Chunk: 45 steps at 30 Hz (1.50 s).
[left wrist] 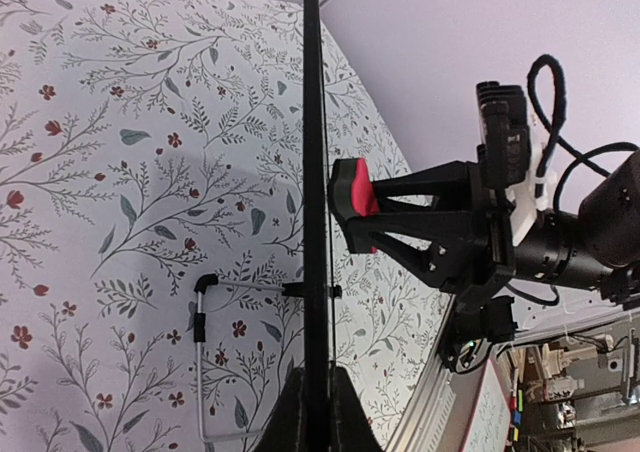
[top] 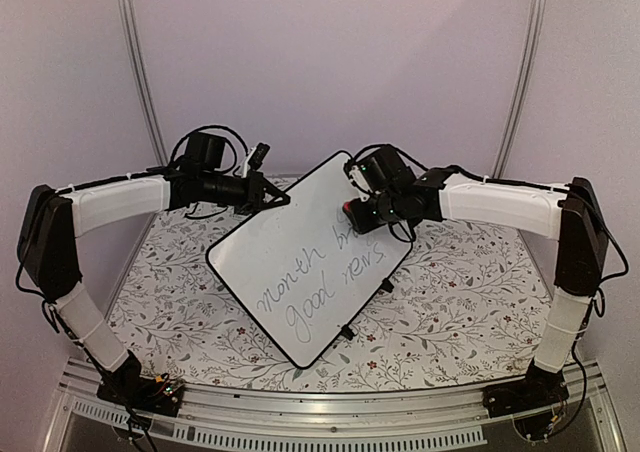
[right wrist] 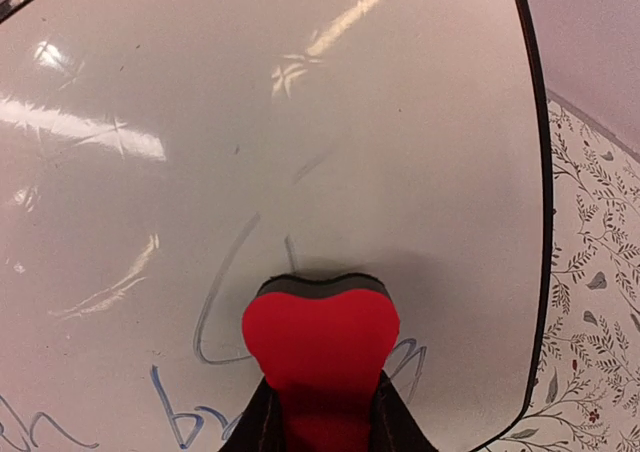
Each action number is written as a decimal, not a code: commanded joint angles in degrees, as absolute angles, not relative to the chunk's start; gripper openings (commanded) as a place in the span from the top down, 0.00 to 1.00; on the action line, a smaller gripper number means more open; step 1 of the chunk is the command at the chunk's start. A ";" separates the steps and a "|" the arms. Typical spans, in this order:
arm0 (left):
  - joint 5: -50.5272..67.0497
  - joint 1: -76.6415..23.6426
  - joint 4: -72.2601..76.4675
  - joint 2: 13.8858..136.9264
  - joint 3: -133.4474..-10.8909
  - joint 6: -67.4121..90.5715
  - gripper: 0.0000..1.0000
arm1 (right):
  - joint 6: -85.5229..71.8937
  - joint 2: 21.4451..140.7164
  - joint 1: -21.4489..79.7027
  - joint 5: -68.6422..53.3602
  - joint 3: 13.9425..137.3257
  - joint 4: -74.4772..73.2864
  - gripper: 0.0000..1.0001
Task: Erase the whiteboard
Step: Erase the whiteboard at the center of the board.
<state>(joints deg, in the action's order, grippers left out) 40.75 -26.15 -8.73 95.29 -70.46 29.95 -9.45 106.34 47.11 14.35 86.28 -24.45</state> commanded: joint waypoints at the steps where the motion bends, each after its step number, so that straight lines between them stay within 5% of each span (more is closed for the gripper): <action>1: 42.03 -27.57 -10.66 96.32 -69.17 27.24 1.00 | -10.11 103.49 46.87 13.91 85.78 -24.57 1.00; 45: 41.90 -27.50 -10.75 95.98 -69.17 27.14 1.00 | -10.37 102.74 46.76 14.67 86.57 -23.05 1.00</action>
<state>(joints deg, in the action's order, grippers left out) 40.97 -26.15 -8.69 95.29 -70.46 29.58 -9.67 104.75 47.11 14.39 86.06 -24.23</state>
